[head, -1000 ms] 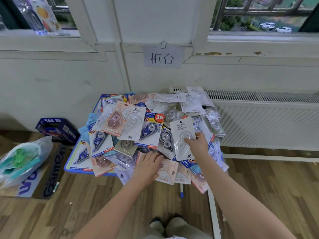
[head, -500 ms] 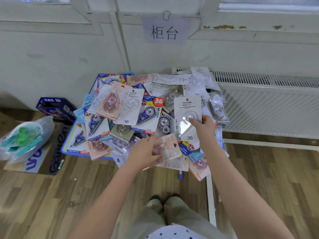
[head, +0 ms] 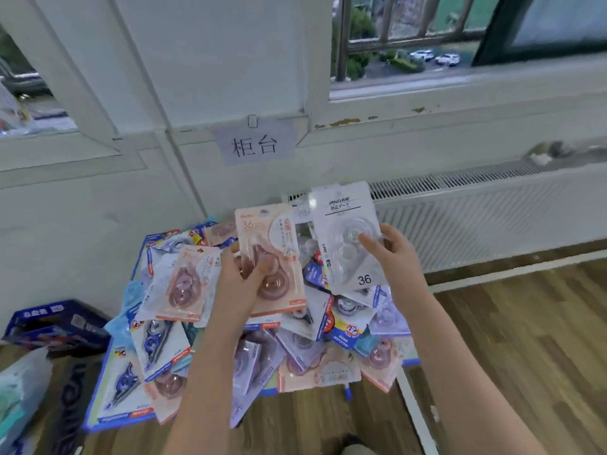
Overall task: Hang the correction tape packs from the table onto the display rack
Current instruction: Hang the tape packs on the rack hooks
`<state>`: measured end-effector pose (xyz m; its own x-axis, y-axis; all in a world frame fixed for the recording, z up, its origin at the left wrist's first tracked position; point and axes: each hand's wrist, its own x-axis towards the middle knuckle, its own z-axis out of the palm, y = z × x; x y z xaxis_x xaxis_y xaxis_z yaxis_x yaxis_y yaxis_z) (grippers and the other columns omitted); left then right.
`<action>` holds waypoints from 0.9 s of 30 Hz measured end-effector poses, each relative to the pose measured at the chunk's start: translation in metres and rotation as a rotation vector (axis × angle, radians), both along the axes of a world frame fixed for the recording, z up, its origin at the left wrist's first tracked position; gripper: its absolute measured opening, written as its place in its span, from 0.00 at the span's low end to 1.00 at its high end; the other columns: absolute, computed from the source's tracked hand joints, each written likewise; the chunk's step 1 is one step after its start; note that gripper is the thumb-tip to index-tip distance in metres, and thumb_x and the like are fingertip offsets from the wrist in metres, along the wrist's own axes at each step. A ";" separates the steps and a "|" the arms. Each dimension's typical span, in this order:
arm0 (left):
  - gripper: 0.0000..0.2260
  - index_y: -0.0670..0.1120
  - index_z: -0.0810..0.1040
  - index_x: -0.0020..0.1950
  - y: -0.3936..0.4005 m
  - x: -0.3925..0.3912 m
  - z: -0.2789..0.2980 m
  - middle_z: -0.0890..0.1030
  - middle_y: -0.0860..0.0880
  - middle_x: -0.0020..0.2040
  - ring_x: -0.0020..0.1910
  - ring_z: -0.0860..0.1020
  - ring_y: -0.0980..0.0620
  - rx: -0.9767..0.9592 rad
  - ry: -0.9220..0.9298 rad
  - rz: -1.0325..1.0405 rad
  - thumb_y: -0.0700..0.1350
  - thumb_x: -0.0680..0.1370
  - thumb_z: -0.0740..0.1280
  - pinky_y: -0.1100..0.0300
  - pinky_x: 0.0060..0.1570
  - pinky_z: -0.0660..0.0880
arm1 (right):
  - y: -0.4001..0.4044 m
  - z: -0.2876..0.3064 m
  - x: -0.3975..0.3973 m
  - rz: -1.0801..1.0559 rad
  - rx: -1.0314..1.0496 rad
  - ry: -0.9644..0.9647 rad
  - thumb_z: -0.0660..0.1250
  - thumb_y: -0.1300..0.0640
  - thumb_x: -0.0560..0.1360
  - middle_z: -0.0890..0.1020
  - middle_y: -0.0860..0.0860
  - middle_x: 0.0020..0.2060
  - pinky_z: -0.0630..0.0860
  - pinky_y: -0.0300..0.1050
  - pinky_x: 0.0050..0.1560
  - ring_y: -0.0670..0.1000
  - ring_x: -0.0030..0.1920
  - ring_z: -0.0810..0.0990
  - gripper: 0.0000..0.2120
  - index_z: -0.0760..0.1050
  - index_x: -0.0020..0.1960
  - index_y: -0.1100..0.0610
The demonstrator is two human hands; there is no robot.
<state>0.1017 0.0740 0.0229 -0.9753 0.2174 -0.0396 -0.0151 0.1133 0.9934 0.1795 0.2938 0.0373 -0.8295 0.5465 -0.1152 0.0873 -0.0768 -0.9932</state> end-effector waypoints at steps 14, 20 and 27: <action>0.09 0.52 0.77 0.49 0.161 0.107 0.074 0.80 0.53 0.39 0.35 0.77 0.59 0.292 0.127 -0.582 0.54 0.73 0.71 0.62 0.38 0.73 | 0.023 0.073 0.217 -0.756 0.077 0.246 0.72 0.48 0.71 0.85 0.47 0.44 0.80 0.53 0.49 0.51 0.46 0.84 0.11 0.78 0.51 0.50; 0.06 0.53 0.78 0.43 0.209 0.253 0.106 0.83 0.56 0.36 0.39 0.82 0.56 0.377 0.070 -0.933 0.53 0.69 0.70 0.62 0.40 0.78 | 0.006 0.101 0.370 -1.114 0.179 0.247 0.69 0.51 0.73 0.85 0.48 0.42 0.80 0.47 0.44 0.49 0.41 0.83 0.08 0.78 0.52 0.49; 0.02 0.49 0.81 0.44 0.227 0.466 0.117 0.85 0.49 0.41 0.42 0.83 0.47 0.393 0.003 -1.242 0.47 0.75 0.71 0.49 0.47 0.79 | -0.038 0.115 0.575 -1.429 0.295 0.206 0.66 0.54 0.77 0.85 0.49 0.44 0.80 0.45 0.42 0.50 0.44 0.84 0.07 0.77 0.55 0.52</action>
